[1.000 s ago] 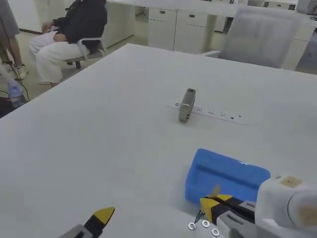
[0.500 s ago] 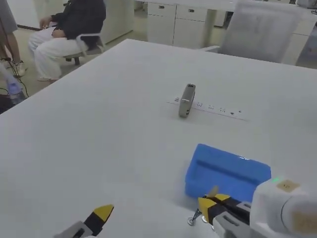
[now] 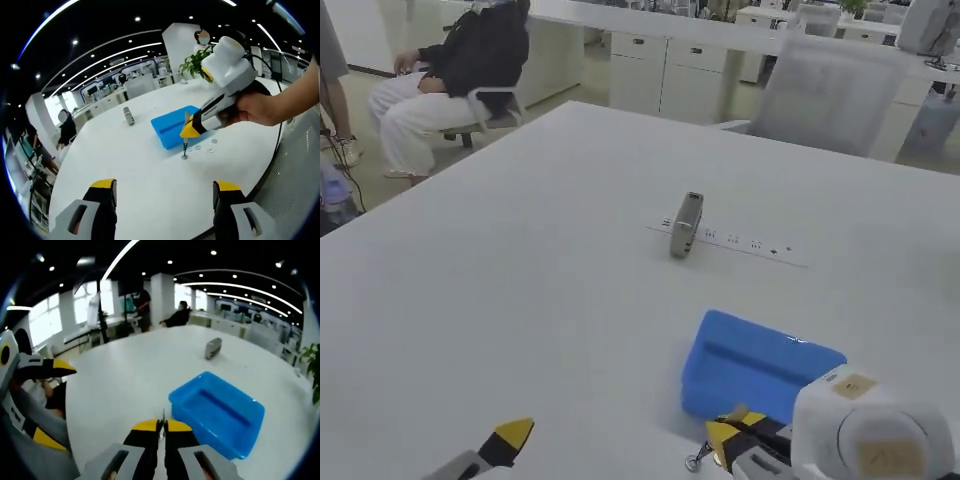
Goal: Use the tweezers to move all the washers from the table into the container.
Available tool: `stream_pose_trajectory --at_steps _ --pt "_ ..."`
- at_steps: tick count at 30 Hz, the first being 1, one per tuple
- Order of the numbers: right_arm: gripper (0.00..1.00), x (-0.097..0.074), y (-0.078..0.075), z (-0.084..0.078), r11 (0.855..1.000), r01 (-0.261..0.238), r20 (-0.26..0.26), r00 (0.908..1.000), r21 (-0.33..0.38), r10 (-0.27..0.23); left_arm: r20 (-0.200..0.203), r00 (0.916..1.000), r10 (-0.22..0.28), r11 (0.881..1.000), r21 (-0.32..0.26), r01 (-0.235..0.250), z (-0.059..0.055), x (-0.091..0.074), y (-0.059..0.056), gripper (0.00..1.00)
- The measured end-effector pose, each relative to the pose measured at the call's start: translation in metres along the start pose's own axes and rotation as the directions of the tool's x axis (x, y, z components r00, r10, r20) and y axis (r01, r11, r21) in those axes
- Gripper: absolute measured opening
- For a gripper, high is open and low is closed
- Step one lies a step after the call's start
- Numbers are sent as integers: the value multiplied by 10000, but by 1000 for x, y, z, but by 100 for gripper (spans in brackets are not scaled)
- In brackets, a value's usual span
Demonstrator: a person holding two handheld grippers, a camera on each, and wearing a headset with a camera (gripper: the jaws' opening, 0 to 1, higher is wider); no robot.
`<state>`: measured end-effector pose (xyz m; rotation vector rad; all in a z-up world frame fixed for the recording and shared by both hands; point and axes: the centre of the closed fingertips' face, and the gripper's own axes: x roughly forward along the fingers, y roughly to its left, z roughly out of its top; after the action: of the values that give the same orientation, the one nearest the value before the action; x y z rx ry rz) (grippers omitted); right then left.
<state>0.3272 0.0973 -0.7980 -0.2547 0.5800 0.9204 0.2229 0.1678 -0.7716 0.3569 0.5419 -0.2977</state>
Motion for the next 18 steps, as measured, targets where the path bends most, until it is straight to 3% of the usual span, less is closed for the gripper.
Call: stream_pose_trajectory --at_steps 3,18 --pt "0 1 3 1 9985 -379 -118 9992 388 384 18 10000 46 9999 98 -46 0 0 1 80" --pt "0 -30 -6 59 9998 -205 1047 9943 40 199 142 9998 103 9998 -161 -101 1 1 2 85"
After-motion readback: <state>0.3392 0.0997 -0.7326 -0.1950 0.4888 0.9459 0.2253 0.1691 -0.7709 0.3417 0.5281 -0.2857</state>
